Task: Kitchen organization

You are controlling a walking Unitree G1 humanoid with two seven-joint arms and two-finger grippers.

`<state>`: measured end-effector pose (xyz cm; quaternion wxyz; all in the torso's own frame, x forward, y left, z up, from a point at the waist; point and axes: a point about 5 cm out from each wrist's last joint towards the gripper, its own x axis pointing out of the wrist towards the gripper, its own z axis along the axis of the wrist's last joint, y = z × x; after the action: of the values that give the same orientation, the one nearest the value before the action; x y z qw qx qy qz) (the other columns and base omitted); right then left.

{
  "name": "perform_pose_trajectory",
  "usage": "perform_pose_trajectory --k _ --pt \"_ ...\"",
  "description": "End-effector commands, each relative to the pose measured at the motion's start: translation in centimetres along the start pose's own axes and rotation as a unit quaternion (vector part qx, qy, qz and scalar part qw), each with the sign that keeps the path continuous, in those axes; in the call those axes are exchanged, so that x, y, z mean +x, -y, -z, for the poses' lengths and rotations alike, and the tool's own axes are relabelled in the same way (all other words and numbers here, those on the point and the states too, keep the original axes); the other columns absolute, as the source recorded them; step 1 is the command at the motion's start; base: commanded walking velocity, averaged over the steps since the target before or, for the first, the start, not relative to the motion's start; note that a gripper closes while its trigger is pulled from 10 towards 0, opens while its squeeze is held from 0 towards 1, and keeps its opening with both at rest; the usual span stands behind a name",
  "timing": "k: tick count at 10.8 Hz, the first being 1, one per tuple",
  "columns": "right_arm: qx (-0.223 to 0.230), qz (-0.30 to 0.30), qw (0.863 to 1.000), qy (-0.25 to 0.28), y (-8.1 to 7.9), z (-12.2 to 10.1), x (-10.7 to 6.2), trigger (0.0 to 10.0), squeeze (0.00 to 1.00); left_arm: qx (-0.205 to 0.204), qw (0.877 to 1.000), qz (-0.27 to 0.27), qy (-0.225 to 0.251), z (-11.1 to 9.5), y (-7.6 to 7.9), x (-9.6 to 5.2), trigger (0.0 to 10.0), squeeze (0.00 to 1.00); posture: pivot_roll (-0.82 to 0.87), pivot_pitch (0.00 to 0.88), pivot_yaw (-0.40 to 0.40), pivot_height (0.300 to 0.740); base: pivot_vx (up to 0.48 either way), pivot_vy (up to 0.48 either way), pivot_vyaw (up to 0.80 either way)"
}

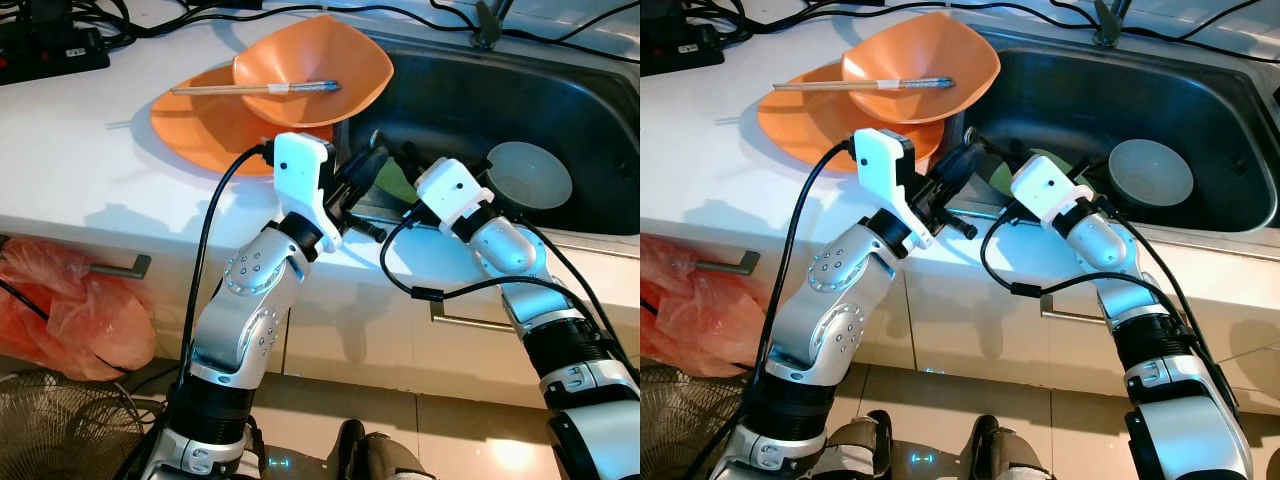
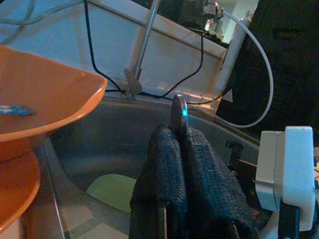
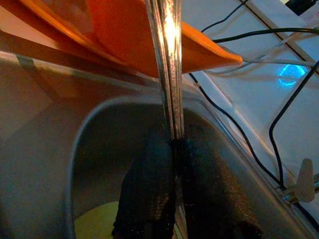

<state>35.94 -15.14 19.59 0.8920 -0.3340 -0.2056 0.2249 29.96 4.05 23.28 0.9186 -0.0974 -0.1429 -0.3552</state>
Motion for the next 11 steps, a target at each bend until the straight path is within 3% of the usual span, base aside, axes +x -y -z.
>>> perform_pose_trajectory --k 1,2,4,5,8,9,11 --pt "0.018 0.012 0.999 -0.023 0.41 0.82 -0.32 0.0 0.0 -0.005 1.0 0.005 -0.002 0.18 0.37 -0.04 10.0 0.0 0.23 0.202 -0.078 0.74 0.0 0.0 0.0" --pt "0.019 0.011 0.999 -0.023 0.43 0.74 -0.22 10.0 0.0 -0.006 1.0 -0.005 -0.001 0.34 0.13 -0.11 10.0 0.0 0.22 0.202 -0.079 0.74 0.0 0.0 0.0" --pt "0.016 0.012 1.0 -0.024 0.43 0.78 -0.25 10.0 0.0 -0.002 1.0 -0.012 0.001 0.3 -0.01 -0.14 10.0 0.0 0.23 0.203 -0.079 0.74 0.0 0.0 0.0" --pt "0.014 0.014 0.999 -0.03 0.52 0.93 -0.25 10.0 0.0 -0.004 1.0 -0.013 0.002 0.34 -0.11 -0.14 10.0 1.0 0.23 0.203 -0.08 0.74 0.0 0.0 0.0" --pt "0.014 0.026 0.999 -0.041 0.91 1.2 -0.33 10.0 0.0 -0.001 1.0 -0.015 0.003 0.35 -0.06 -0.13 10.0 1.0 0.22 0.202 -0.081 0.74 0.0 0.0 0.0" --pt "0.016 0.033 0.998 -0.045 1.03 1.29 -0.32 10.0 0.0 0.001 1.0 -0.013 0.003 0.36 -0.03 -0.13 10.0 0.0 0.23 0.201 -0.081 0.74 0.0 0.0 0.0" --pt "0.018 0.043 0.997 -0.056 1.37 1.51 -0.25 10.0 0.0 0.0 1.0 -0.016 0.004 0.36 -0.14 -0.18 10.0 0.0 0.23 0.201 -0.082 0.74 0.0 0.0 0.0"
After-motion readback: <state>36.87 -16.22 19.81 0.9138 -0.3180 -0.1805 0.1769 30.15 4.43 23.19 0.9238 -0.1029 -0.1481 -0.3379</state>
